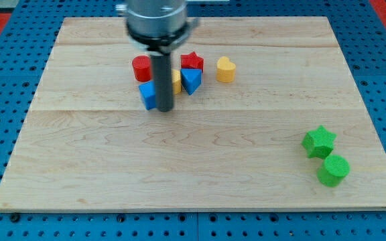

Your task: Group up all the blocks apart from the green blocks

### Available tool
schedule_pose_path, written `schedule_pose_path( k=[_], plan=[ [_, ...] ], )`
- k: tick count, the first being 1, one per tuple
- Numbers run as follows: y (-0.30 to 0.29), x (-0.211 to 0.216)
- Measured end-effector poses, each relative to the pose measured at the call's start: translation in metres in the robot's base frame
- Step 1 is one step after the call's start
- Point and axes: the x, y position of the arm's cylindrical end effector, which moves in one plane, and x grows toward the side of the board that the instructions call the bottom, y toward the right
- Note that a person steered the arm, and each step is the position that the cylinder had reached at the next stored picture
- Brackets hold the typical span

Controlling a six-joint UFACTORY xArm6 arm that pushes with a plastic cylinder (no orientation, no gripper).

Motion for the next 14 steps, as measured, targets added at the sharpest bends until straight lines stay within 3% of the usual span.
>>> schedule_pose_path(
  k=[1, 2, 3, 5, 6, 7, 12, 13, 14],
  plan=[
    [0.013, 0.0],
    [0.069, -0.027],
    [0.068, -0.046],
    [0.209, -0.049],
    [0.214, -0.104],
    [0.177, -0.121],
    [0.131, -0.026],
    [0.152, -0.027],
    [0.206, -0.067]
  ],
)
